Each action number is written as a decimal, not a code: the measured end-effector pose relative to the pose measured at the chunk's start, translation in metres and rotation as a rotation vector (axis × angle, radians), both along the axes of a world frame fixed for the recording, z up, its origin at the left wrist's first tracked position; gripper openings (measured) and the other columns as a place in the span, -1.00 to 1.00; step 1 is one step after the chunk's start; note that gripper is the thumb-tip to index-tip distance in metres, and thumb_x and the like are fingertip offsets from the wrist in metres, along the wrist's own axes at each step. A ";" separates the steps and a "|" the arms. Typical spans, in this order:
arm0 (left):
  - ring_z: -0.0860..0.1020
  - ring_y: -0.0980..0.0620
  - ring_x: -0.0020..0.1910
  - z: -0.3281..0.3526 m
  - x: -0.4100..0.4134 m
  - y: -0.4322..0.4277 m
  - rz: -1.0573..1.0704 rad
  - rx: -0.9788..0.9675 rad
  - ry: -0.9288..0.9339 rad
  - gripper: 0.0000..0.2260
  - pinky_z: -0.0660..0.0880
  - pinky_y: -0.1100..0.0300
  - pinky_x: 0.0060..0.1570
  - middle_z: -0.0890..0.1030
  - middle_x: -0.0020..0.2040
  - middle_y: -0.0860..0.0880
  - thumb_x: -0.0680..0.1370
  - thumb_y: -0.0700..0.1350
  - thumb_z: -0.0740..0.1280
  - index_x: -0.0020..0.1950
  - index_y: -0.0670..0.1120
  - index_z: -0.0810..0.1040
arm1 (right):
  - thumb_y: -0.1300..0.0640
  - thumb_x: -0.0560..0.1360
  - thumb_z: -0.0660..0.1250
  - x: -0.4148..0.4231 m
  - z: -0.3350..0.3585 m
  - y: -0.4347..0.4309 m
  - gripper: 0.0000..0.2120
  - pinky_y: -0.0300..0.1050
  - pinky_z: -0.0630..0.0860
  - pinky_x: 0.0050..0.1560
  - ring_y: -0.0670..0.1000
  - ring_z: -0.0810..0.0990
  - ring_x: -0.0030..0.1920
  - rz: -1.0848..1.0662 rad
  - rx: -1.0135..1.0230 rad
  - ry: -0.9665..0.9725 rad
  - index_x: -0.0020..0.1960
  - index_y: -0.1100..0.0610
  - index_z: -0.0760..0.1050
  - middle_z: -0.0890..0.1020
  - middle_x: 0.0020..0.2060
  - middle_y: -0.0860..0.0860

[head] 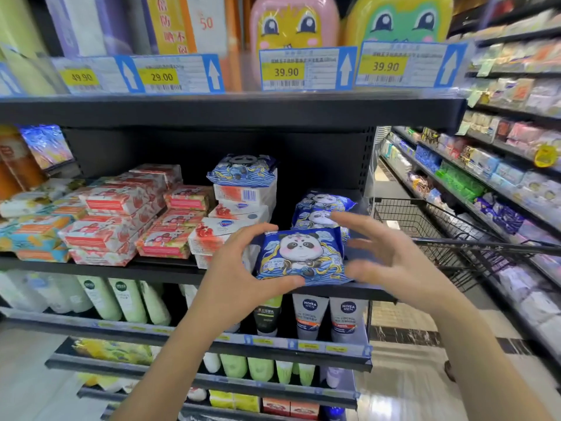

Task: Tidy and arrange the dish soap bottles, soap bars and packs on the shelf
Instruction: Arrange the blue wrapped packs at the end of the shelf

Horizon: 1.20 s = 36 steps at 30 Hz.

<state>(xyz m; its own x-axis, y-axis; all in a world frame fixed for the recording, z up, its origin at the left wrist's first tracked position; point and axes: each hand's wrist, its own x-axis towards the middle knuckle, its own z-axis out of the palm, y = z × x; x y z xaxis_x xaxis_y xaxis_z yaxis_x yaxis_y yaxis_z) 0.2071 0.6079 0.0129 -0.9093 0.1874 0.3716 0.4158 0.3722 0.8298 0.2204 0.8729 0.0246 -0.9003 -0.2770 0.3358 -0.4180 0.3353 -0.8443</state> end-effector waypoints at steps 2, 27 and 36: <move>0.60 0.25 0.13 -0.005 0.003 0.010 -0.019 -0.004 0.001 -0.35 0.61 0.23 0.05 0.60 0.11 0.26 0.26 0.01 0.70 0.28 0.21 0.53 | -0.10 0.30 0.65 0.009 -0.003 0.000 -0.21 -0.04 0.43 0.38 -0.09 0.46 0.43 0.014 0.135 0.025 0.47 -0.23 0.41 0.48 0.42 -0.24; 0.41 0.02 0.45 -0.080 -0.015 0.033 0.186 -0.454 0.158 -0.40 0.23 0.27 0.40 0.48 0.46 -0.01 0.56 -0.01 0.47 0.56 -0.06 0.37 | -0.02 0.38 0.62 -0.040 -0.049 0.002 -0.39 -0.63 0.26 0.07 -0.30 0.36 0.24 -0.394 0.242 0.091 0.37 -0.02 0.51 0.48 0.22 -0.24; 0.44 0.05 0.40 -0.085 -0.017 0.033 0.191 -0.401 0.175 -0.45 0.34 0.20 0.39 0.52 0.42 0.04 0.58 -0.02 0.46 0.54 -0.01 0.40 | -0.22 0.36 0.57 -0.052 -0.009 -0.020 -0.35 -0.43 0.31 0.21 -0.24 0.41 0.35 -0.378 0.223 0.127 0.39 -0.12 0.50 0.49 0.31 -0.28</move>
<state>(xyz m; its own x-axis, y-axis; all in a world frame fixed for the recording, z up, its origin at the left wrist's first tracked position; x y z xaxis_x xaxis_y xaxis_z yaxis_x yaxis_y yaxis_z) 0.1904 0.6412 -0.0718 -0.8714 0.1833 0.4551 0.4300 0.7320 0.5285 0.1687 0.8531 0.0159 -0.9077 -0.0150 0.4194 -0.3269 0.6519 -0.6842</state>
